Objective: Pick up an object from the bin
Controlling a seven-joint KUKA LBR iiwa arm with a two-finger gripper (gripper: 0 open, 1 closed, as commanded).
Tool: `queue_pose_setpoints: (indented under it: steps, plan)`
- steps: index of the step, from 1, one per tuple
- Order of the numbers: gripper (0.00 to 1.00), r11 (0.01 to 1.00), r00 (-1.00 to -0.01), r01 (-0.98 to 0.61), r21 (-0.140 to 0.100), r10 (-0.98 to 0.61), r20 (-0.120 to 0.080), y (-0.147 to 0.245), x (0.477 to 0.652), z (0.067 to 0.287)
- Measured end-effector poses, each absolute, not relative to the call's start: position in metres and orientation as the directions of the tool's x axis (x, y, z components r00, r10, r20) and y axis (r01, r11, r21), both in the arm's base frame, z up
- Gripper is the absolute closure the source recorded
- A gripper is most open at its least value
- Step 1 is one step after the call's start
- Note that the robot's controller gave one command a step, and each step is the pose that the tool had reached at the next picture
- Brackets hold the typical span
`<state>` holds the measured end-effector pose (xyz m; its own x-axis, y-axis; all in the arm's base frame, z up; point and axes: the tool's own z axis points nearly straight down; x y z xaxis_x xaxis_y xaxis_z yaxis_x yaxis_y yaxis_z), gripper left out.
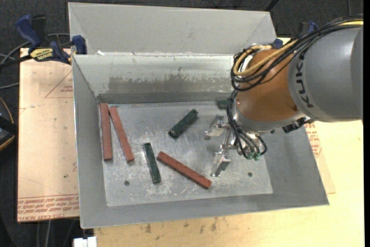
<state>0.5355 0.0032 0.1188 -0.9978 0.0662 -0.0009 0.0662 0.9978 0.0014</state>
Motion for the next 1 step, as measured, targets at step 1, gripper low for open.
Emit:
queue_pose_setpoints:
  steps: [1]
  plan:
    - [1.0, 0.985, -0.985, -0.174, -0.002, -0.174, -0.004, 0.0412, 0.5072, 0.0817]
